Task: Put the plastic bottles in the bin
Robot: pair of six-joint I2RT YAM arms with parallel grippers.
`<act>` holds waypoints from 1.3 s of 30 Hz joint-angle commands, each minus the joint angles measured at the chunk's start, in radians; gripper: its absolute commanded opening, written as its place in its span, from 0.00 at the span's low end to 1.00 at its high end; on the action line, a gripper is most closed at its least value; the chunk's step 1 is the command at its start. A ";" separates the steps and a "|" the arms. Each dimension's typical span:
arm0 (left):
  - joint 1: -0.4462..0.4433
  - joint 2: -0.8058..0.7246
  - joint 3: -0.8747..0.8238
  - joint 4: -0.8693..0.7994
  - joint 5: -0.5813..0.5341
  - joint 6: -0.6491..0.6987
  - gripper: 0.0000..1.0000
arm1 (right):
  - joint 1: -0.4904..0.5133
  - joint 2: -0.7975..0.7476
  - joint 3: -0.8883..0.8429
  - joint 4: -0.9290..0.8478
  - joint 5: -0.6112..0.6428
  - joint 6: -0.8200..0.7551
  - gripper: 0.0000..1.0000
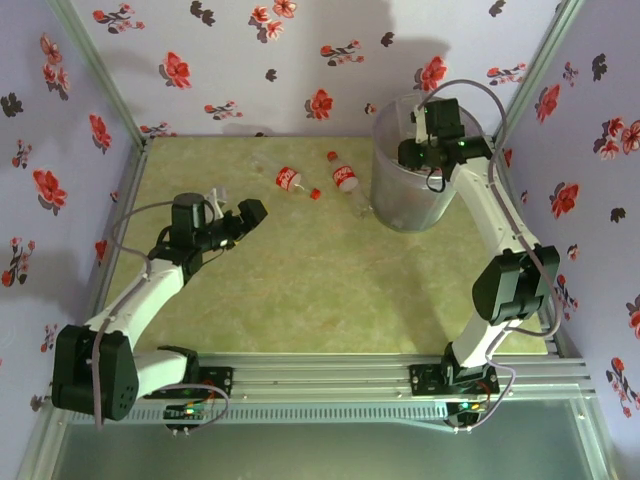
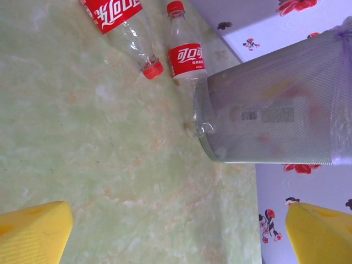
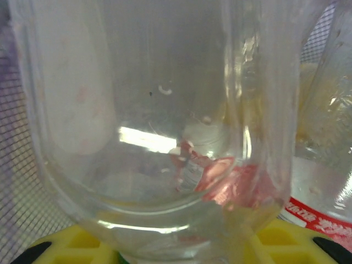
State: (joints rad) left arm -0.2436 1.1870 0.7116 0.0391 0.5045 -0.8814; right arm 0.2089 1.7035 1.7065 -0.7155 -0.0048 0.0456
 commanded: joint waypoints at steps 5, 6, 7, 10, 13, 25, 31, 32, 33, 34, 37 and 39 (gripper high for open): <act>0.007 0.039 0.074 -0.034 -0.009 0.052 1.00 | -0.021 -0.054 0.023 -0.008 -0.028 0.024 0.63; 0.007 0.040 0.075 -0.032 -0.008 0.052 1.00 | -0.022 -0.058 0.031 -0.014 -0.019 0.021 0.65; 0.007 0.045 0.075 -0.028 -0.009 0.050 1.00 | -0.024 -0.066 0.040 -0.014 -0.013 0.019 0.67; 0.008 0.049 0.074 -0.025 -0.007 0.051 1.00 | -0.031 -0.075 0.071 -0.015 -0.007 0.016 0.71; 0.008 0.049 0.069 -0.025 -0.007 0.052 1.00 | -0.036 -0.062 0.113 -0.012 -0.012 0.017 0.70; 0.009 0.024 0.057 -0.046 -0.018 0.061 1.00 | -0.037 0.073 0.193 -0.016 -0.014 0.033 0.49; 0.010 0.040 0.057 -0.036 -0.022 0.053 1.00 | -0.036 -0.013 -0.006 0.054 -0.069 0.073 0.44; 0.009 0.044 0.058 -0.031 -0.022 0.050 1.00 | -0.036 -0.025 -0.039 0.063 -0.077 0.079 0.43; 0.010 0.050 0.060 -0.028 -0.023 0.049 1.00 | -0.036 -0.032 -0.056 0.064 -0.082 0.082 0.43; 0.009 0.057 0.063 -0.025 -0.022 0.047 1.00 | -0.036 -0.036 -0.075 0.063 -0.087 0.085 0.43; 0.009 0.068 0.066 -0.019 -0.022 0.039 1.00 | -0.036 -0.047 -0.082 0.059 -0.087 0.079 0.43; 0.010 0.069 0.068 -0.018 -0.022 0.038 1.00 | -0.035 -0.048 -0.032 0.034 -0.089 0.069 0.44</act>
State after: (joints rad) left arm -0.2417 1.2480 0.7605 0.0212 0.4961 -0.8536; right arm 0.1764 1.7073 1.6318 -0.6819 -0.0685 0.1093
